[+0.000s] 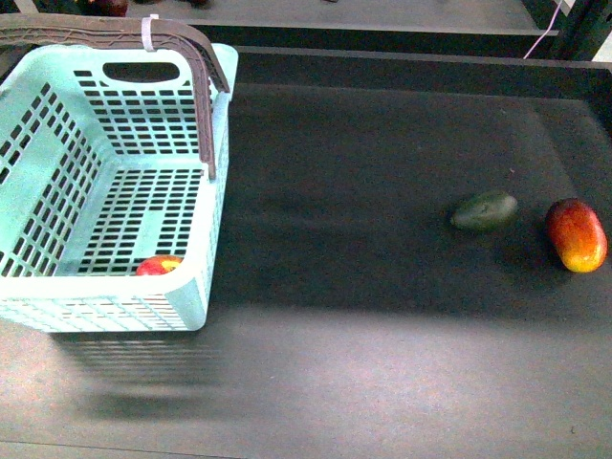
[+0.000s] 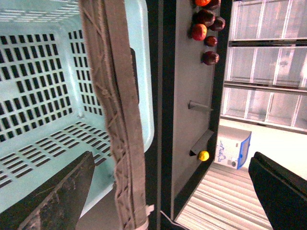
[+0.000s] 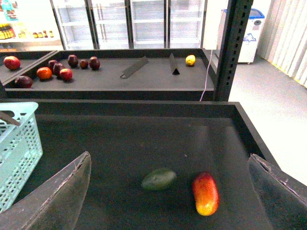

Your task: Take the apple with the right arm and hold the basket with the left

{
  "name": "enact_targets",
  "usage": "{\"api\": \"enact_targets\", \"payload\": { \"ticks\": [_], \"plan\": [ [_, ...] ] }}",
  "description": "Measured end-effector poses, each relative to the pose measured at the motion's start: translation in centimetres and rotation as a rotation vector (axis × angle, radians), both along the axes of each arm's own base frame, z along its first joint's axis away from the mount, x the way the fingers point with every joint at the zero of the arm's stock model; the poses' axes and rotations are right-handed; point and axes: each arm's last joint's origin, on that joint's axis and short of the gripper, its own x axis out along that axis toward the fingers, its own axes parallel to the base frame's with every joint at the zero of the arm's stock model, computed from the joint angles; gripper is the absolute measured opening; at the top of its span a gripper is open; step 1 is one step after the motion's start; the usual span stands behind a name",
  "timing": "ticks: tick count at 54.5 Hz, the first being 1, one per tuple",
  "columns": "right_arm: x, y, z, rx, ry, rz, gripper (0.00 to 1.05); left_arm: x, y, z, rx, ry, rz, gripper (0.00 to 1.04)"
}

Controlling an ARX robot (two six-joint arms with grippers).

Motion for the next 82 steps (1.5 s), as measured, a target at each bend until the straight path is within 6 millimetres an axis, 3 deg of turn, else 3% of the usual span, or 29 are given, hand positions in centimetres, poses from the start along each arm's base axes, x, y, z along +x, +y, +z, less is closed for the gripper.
{"api": "enact_targets", "payload": {
  "ticks": [6, 15, 19, 25, 33, 43, 59, 82],
  "plan": [
    [0.0, 0.0, 0.0, 0.000, 0.000, 0.000, 0.96, -2.4, 0.3, 0.9, 0.077, 0.013, -0.022, 0.98],
    [0.0, 0.0, 0.0, 0.000, 0.000, 0.000, 0.96, -3.3, 0.4, 1.7, 0.201, -0.051, -0.100, 0.95],
    [0.0, 0.0, 0.0, 0.000, 0.000, 0.000, 0.96, -4.1, 0.5, 0.7, 0.438, -0.231, -0.217, 0.82],
    [0.0, 0.0, 0.0, 0.000, 0.000, 0.000, 0.96, -7.1, 1.4, -0.2, 0.995, -0.372, -0.326, 0.61],
    [0.0, 0.0, 0.0, 0.000, 0.000, 0.000, 0.96, -10.2, 1.6, -0.6, 1.332, -0.363, -0.371, 0.34],
    [0.0, 0.0, 0.0, 0.000, 0.000, 0.000, 0.96, -13.1, 1.6, -1.8, 1.410, -0.336, -0.402, 0.04],
    [0.0, 0.0, 0.0, 0.000, 0.000, 0.000, 0.96, -16.8, 1.6, -2.7, 1.430, -0.336, -0.403, 0.03],
    [0.0, 0.0, 0.0, 0.000, 0.000, 0.000, 0.96, -20.0, 1.6, -4.0, 1.433, -0.334, -0.405, 0.03]
  ]
}}
